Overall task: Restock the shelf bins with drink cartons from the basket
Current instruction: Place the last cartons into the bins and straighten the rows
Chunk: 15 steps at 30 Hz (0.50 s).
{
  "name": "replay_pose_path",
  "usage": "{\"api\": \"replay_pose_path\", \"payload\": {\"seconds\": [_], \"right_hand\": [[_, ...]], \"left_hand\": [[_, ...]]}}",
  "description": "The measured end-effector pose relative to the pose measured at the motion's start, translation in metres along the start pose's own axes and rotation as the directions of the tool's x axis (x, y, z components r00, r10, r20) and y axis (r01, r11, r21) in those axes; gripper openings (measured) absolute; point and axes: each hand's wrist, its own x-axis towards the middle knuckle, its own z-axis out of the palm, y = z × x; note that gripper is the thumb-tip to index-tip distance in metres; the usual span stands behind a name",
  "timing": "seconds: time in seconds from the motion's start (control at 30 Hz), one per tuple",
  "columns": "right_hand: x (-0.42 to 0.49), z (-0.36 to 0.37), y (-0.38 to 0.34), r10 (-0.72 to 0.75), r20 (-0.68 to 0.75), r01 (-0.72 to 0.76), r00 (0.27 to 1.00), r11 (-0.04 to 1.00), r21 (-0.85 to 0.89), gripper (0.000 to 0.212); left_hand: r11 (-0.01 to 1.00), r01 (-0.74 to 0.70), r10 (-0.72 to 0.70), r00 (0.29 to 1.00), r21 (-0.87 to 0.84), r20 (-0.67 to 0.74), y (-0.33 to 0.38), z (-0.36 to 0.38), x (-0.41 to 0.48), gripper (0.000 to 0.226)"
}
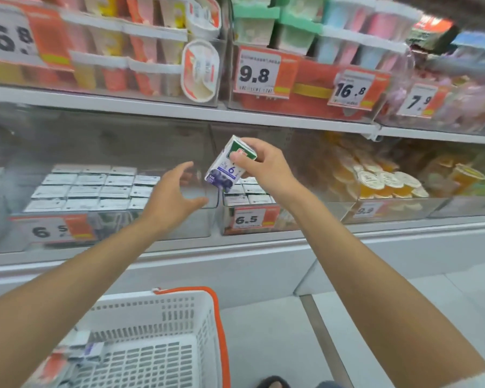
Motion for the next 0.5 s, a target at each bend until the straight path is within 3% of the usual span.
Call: {"api": "replay_pose_path", "payload": {"seconds": [0.1, 0.23, 0.33, 0.43, 0.5], "right_hand": [[0.020, 0.043, -0.002, -0.028, 0.038, 0.027, 0.999, 1.000, 0.014, 0.027], [0.052, 0.106, 0.006, -0.082, -0.002, 0.080, 0.997, 0.979, -0.187, 0.034], [0.080, 0.141, 0.018, -0.037, -0.086, 0.010, 0.996, 0.953, -0.303, 0.044], [0.097, 0.166, 0.038, 0.119, 0.142, -0.065, 0.983, 0.939, -0.337, 0.048], [0.096, 0.180, 0.051, 0.289, 0.337, -0.168, 0.896, 0.923, -0.346, 0.052]], "left_hand": [[0.987, -0.002, 0.004, 1.000, 0.160, -0.013, -0.031, -0.042, 0.003, 0.067], [0.904, 0.002, -0.019, 0.999, 0.427, 0.037, -0.076, -0.098, 0.005, 0.055], [0.831, -0.002, -0.048, 0.996, 0.557, 0.075, -0.096, -0.122, 0.002, 0.051], [0.831, -0.054, -0.006, 0.994, 0.554, 0.107, -0.105, -0.127, -0.001, 0.048], [0.832, -0.080, 0.018, 0.993, 0.549, 0.117, -0.106, -0.126, 0.000, 0.049]]}}
